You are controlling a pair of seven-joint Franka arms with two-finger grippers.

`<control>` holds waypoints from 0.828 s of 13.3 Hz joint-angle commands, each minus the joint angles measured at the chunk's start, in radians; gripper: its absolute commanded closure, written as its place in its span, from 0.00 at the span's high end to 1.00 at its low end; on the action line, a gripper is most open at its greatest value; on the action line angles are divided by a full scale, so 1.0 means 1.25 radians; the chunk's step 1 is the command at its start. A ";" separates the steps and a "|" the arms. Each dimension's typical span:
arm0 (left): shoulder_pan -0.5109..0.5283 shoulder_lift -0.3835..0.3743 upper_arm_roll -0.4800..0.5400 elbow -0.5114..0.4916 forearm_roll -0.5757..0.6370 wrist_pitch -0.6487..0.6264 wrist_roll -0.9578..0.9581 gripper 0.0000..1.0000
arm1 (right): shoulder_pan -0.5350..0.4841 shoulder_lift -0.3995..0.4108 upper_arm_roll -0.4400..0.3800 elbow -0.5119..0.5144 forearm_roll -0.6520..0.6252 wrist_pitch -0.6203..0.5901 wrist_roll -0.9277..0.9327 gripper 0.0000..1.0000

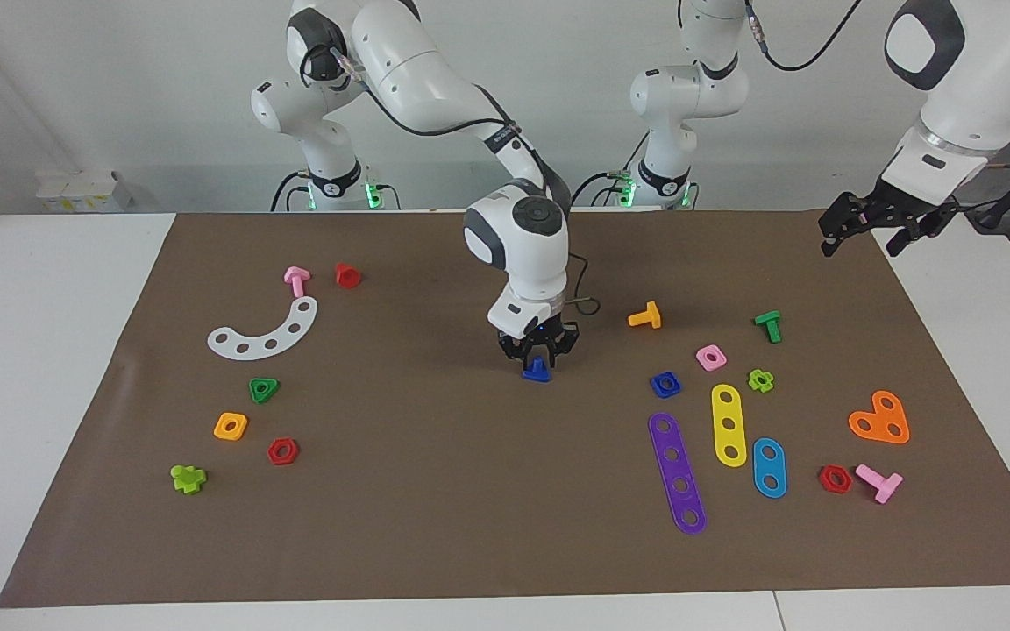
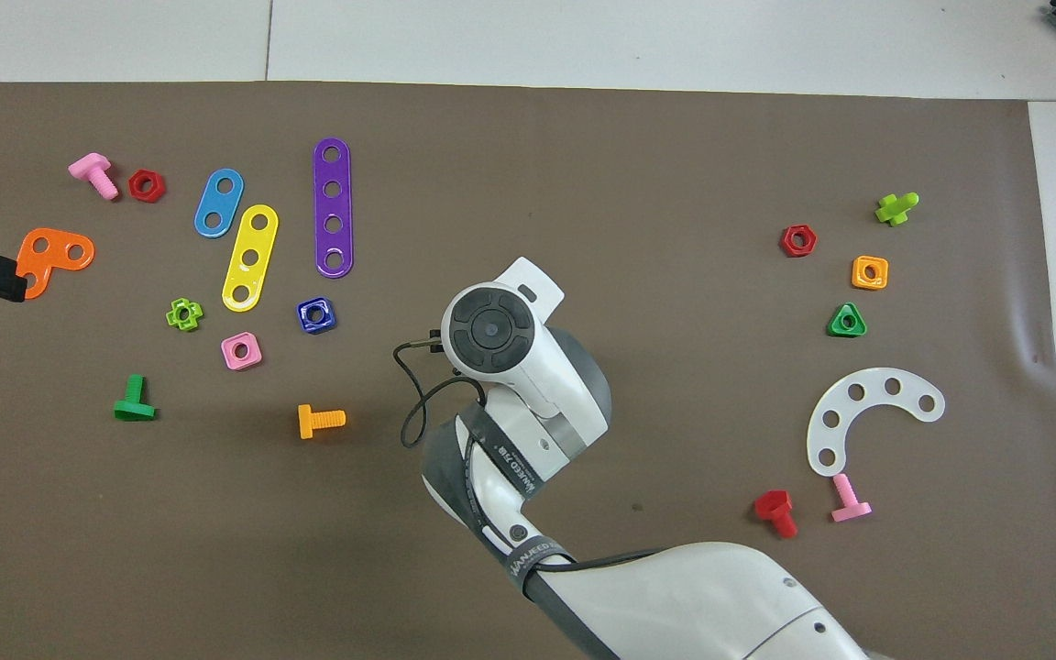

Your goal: Unscrew and place screws in storage area

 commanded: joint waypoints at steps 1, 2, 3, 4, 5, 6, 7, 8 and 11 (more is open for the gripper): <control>0.002 -0.019 0.002 -0.021 0.015 0.016 0.003 1.00 | 0.000 -0.010 0.000 -0.018 -0.012 0.021 -0.007 0.40; 0.002 -0.019 0.000 -0.023 0.015 0.016 0.003 1.00 | 0.000 -0.009 -0.001 -0.018 -0.012 0.022 -0.008 0.12; 0.002 -0.019 0.000 -0.021 0.015 0.013 0.001 1.00 | 0.000 -0.010 0.000 -0.017 -0.013 0.020 -0.009 0.00; 0.002 -0.018 0.000 -0.021 0.015 0.016 0.003 1.00 | 0.000 -0.011 -0.001 -0.015 -0.014 0.018 -0.009 0.00; 0.002 -0.019 0.002 -0.021 0.015 0.016 0.004 1.00 | 0.000 -0.011 -0.001 -0.007 -0.021 0.010 -0.009 0.00; 0.002 -0.019 0.002 -0.020 0.015 0.014 0.004 1.00 | 0.001 -0.012 -0.002 -0.001 -0.026 0.003 0.001 0.00; 0.002 -0.018 0.002 -0.020 0.015 0.017 0.003 1.00 | -0.003 -0.020 -0.007 -0.001 -0.029 -0.005 0.000 0.00; 0.002 -0.018 0.002 -0.020 0.015 0.013 0.004 1.00 | -0.016 -0.049 -0.013 -0.008 -0.029 -0.023 -0.004 0.00; 0.002 -0.020 0.002 -0.021 0.015 0.012 0.004 1.00 | -0.135 -0.194 -0.015 -0.087 -0.030 -0.087 -0.116 0.00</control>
